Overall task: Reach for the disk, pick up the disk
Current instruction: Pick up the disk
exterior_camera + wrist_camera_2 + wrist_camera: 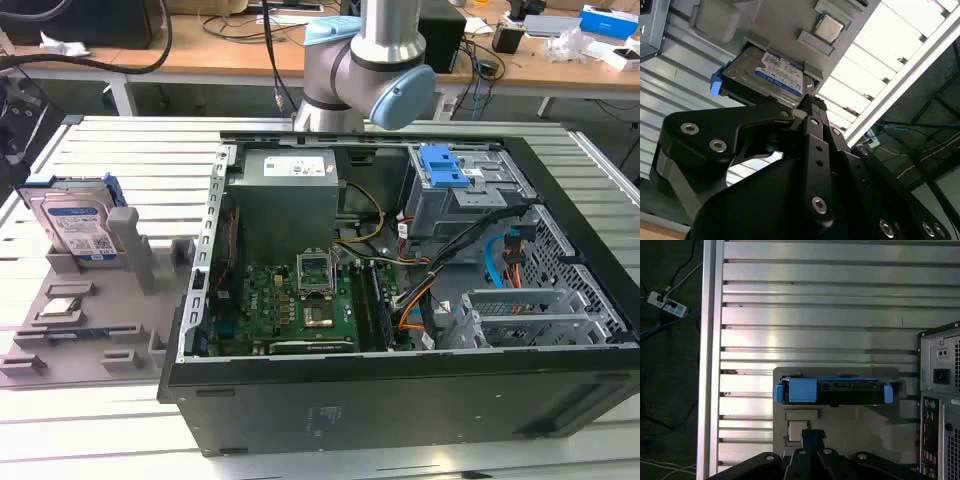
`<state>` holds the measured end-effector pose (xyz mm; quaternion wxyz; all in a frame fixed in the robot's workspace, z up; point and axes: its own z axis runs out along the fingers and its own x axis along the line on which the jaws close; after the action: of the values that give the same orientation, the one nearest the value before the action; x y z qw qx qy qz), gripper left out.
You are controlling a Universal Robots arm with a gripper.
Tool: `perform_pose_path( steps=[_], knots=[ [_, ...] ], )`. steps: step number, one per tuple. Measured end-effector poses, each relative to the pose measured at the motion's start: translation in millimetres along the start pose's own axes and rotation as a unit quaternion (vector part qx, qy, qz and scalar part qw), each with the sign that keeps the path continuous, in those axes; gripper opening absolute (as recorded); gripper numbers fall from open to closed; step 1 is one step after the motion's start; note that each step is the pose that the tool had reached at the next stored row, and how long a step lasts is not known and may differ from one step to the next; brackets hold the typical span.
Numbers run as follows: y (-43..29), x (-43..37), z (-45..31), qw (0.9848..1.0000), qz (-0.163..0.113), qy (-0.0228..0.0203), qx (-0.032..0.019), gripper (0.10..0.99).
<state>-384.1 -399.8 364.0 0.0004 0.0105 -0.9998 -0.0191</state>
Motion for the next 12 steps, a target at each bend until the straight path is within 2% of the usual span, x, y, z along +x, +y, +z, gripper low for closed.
perform_pose_path(
  steps=[1, 3, 5, 6, 9, 12],
  knots=[
    [0.0, 0.0, 0.0, 0.9997, -0.023, 0.0009, 0.0, 0.106],
    [0.0, 0.0, 0.0, 0.9981, -0.062, 0.0024, 0.0, 0.106],
    [0.0, 0.0, 0.0, 0.9954, -0.096, 0.0037, 0.0001, 0.106],
    [0.0, 0.0, 0.0, 0.9931, -0.117, 0.0045, 0.0001, 0.106],
    [0.0, 0.0, 0.0, 0.9894, -0.145, 0.0056, 0.0001, 0.106],
    [0.0, 0.0, 0.0, 0.9788, -0.205, 0.0078, 0.0001, 0.106]
  ],
)
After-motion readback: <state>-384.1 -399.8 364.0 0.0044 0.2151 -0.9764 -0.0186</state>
